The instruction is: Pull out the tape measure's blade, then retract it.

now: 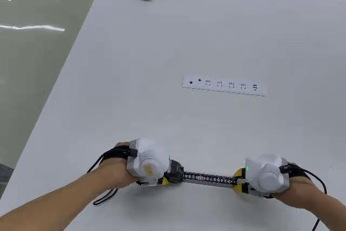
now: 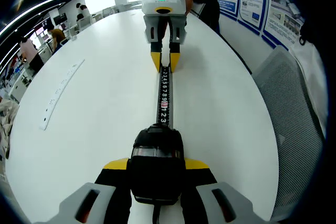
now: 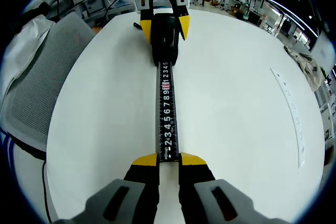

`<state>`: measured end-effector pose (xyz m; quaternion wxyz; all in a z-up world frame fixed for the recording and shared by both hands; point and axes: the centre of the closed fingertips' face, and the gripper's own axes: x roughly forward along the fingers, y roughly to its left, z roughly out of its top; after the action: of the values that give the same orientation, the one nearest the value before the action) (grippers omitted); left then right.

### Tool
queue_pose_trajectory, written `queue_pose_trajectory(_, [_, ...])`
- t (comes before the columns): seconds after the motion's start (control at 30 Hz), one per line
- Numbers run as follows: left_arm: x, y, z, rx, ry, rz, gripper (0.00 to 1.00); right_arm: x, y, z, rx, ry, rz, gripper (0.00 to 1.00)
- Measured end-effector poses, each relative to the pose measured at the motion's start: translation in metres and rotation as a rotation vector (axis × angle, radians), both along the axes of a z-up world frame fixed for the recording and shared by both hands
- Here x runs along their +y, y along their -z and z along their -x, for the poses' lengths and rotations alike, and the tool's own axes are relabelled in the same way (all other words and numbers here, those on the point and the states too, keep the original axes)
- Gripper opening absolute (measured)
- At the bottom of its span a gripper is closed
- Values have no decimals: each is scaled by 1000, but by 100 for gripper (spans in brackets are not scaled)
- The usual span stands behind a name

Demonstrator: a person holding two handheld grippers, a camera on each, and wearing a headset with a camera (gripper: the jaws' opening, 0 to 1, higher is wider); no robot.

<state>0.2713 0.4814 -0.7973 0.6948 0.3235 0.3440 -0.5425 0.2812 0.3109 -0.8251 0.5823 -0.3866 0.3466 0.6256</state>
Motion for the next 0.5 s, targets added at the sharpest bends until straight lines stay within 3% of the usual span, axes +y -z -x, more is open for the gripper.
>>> queue_pose_trajectory(0.5, [0,0,-1,1,-1,-4,33,-27,0,-4,-5,22,25,12])
